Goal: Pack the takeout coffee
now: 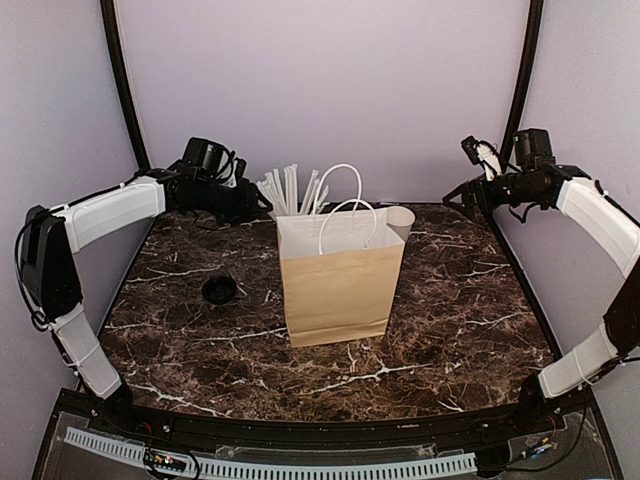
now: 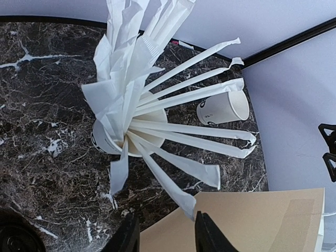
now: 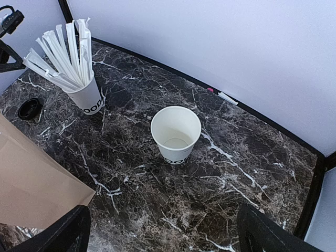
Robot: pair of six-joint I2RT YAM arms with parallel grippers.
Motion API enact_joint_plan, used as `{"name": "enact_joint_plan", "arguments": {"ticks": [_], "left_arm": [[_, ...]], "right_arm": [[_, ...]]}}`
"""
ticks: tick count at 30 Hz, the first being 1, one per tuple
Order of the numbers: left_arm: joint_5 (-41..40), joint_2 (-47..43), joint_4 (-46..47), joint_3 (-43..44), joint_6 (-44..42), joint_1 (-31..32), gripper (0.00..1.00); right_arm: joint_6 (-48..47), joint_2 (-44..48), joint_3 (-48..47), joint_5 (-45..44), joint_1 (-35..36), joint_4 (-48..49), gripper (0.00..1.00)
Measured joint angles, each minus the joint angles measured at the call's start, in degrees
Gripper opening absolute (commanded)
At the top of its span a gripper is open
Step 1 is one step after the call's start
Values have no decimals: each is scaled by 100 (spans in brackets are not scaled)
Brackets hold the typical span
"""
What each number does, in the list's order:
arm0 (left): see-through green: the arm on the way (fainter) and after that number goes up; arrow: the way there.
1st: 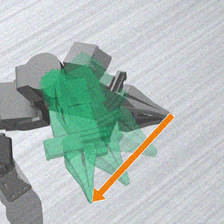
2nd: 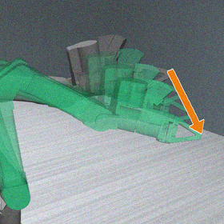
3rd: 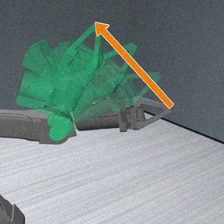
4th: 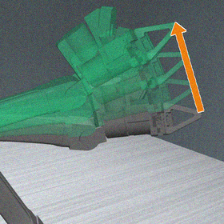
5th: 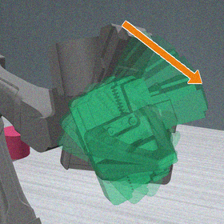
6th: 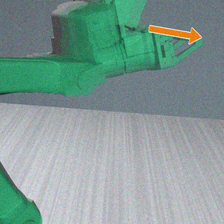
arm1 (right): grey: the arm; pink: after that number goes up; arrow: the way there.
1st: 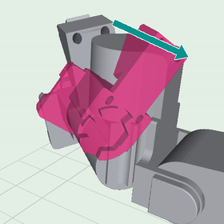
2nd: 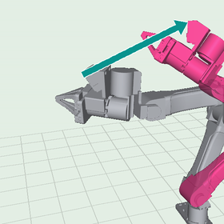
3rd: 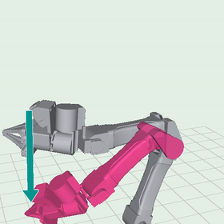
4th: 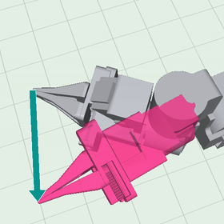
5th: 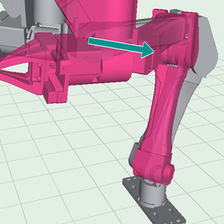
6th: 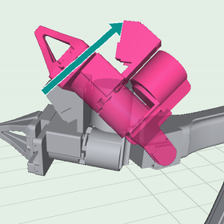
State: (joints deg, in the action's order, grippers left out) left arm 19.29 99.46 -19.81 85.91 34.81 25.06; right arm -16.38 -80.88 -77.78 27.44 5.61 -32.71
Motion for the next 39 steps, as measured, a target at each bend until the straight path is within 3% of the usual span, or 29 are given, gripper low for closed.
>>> {"name": "enact_joint_plan", "arguments": {"ticks": [6, 15, 21, 32, 39], "left_arm": [[-28, -485, 22, -205, -17, 2, 40], [96, -332, 66, -59, -92, 2, 39], [170, 33, 63, 157, -140, 13, 29], [168, 396, 83, 369, -219, 26, 21], [190, 636, 83, 599, -264, 63, 11]], "right_arm": [[28, -83, -153, 4, 2, -2, 99], [68, -286, -343, 127, 0, -26, 99], [68, -286, -343, 129, 2, -28, 99], [68, -286, -343, 127, 2, -26, 99], [66, -286, -343, 127, 2, -28, 99]]}}
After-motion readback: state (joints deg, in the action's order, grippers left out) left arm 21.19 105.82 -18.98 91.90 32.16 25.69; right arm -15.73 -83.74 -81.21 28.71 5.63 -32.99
